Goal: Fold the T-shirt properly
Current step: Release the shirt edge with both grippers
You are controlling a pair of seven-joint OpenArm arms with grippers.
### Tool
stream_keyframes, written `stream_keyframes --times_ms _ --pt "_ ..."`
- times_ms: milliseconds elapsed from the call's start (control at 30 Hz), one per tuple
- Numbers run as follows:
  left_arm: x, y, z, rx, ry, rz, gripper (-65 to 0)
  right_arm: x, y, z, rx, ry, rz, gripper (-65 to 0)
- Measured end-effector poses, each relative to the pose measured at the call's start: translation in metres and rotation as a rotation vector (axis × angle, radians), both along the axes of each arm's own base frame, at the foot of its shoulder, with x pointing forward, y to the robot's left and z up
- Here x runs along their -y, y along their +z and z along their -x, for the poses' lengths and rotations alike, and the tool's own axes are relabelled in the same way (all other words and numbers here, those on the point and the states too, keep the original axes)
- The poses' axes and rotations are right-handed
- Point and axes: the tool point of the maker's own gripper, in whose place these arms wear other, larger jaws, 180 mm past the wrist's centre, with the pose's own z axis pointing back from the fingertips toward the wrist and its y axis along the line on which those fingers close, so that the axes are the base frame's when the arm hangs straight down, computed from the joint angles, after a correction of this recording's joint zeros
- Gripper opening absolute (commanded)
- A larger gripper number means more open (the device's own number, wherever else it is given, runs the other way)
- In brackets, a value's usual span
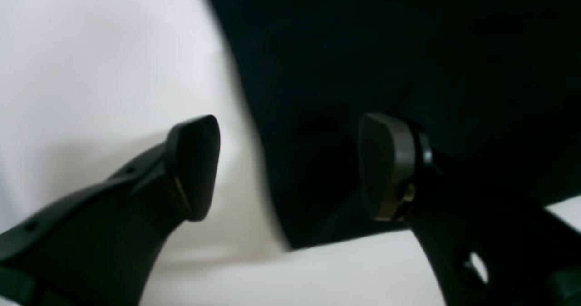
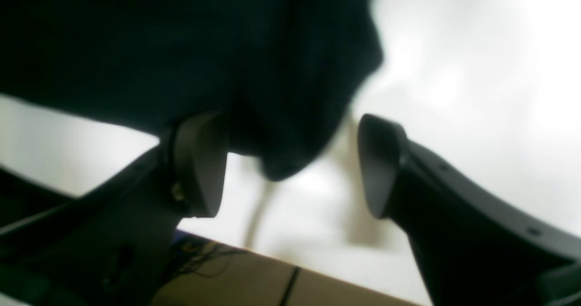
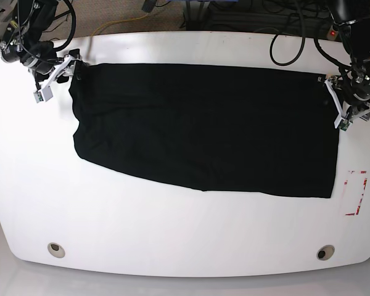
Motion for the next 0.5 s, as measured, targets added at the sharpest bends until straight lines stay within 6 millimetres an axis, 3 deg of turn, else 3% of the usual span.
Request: stream_keyframes --times_ms 100,200,300,500 --pt "0.008 -0.02 0.002 -0.046 -0.011 0.041 -22.2 0.002 -0.006 -0.001 -0.022 -0.008 0.037 -28.5" --pt "0.015 -0.024 -0.009 0.0 -0.03 0.09 -27.9 0.005 -0.01 -0.002 -0.045 0.002 0.071 -39.8" --pt "0.014 -0.033 -0.006 -0.001 -0.038 0.086 -30.0 0.004 -0.014 0.0 -0.075 0.059 0.108 -47.2" --pt "0.013 -0.037 0.008 0.014 -0.046 0.101 -30.1 0.004 -0.008 -0.004 -0.083 0.166 0.138 -51.4"
